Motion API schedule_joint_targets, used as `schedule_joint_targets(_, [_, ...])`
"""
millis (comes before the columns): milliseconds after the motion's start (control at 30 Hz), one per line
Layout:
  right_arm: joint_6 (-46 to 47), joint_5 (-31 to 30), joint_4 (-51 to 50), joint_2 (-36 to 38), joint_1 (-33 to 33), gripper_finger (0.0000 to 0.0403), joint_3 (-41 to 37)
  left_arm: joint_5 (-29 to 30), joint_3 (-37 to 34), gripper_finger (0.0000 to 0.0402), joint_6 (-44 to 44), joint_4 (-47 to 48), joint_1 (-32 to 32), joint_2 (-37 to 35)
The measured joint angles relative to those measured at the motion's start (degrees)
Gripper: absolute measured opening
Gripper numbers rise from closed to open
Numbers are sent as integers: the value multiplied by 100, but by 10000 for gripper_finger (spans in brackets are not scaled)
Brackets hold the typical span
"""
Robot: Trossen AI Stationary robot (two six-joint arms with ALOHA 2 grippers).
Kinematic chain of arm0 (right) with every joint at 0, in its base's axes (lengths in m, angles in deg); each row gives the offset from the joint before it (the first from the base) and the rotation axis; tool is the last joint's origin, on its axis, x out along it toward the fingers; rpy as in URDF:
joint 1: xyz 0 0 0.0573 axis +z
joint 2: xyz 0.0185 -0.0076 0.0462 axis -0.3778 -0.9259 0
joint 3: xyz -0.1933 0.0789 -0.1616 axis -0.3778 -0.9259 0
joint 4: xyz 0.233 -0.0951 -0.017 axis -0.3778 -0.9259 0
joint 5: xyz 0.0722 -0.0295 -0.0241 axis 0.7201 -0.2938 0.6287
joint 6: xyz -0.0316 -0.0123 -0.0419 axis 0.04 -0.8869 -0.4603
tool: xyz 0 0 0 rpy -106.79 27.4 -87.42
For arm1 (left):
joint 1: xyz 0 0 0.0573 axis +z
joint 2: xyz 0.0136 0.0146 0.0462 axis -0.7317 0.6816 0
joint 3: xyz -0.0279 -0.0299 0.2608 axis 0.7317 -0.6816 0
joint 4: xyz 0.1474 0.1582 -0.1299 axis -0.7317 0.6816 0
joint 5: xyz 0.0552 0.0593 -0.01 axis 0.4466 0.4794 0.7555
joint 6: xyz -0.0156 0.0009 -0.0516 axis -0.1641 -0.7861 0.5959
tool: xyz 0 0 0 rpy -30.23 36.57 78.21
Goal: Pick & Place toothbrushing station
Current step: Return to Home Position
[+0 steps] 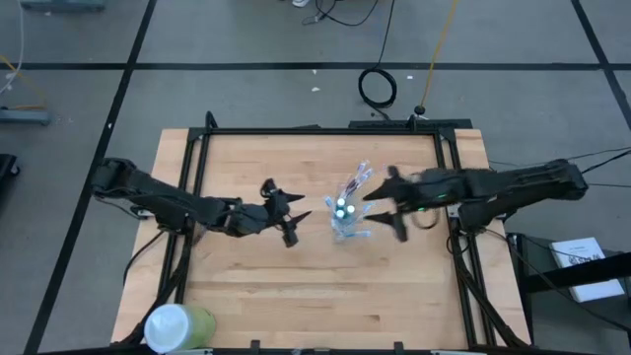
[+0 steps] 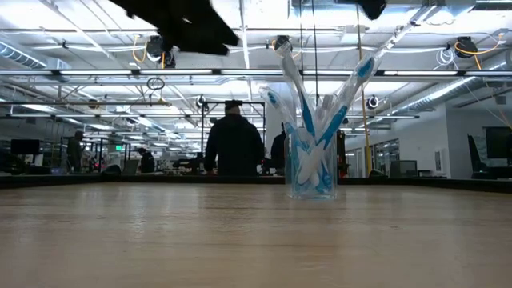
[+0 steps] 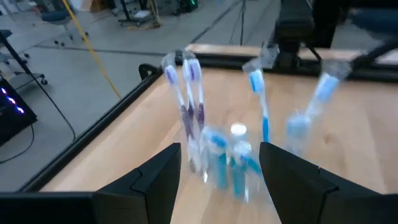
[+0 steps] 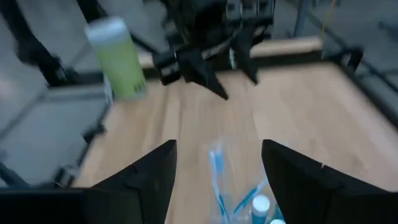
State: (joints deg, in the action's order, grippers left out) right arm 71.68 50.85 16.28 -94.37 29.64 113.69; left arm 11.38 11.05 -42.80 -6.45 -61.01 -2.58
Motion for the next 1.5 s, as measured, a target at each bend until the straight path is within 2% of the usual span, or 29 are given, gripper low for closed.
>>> schedule_joint_targets(167, [-25, 4, -307, 1156, 92, 225, 2, 11, 2, 225, 76, 1291, -365, -1314])
schedule_joint_targets(300, [-11, 6, -1340, 1866, 92, 225, 4, -29, 9, 225, -239, 2518, -701, -2390])
schedule_joint_targets(400, [107, -149, -1619, 2308, 90, 228, -265, -162, -3, 225, 516, 3638, -893, -2934])
schedule_joint_targets(467, [297, -319, -1293, 2578, 92, 228, -663, -34, -196, 225, 902, 3752, -1006, -3136])
schedule_joint_targets(567, [294, -329, -693, 2880, 90, 227, -1320, 209, -643, 225, 1043, 3401, -1115, -3335])
schedule_joint_targets(700, [175, -309, -36, 3116, 92, 227, -1972, 200, -1482, 225, 744, 2400, -1177, -3357])
schedule_joint_targets(933, [119, -312, 648, 3377, 90, 226, -2650, -133, -2995, 225, 415, 162, -1171, -3497])
schedule_joint_targets(1067, [-63, -327, 741, 3710, 90, 224, -2830, -308, -3880, 225, 205, -840, -1106, -4064])
schedule_joint_targets(1200, [-220, -318, 879, 4233, 90, 228, -2972, -310, -4634, 225, 243, -1270, -1031, -4919])
schedule_joint_targets(1300, [-303, -314, 966, 4634, 90, 228, -3234, -481, -4649, 225, 357, -759, -984, -5431])
schedule_joint_targets(1500, [-346, -329, 1124, 5473, 90, 227, -3883, -996, -4656, 225, -237, -502, -870, -6036])
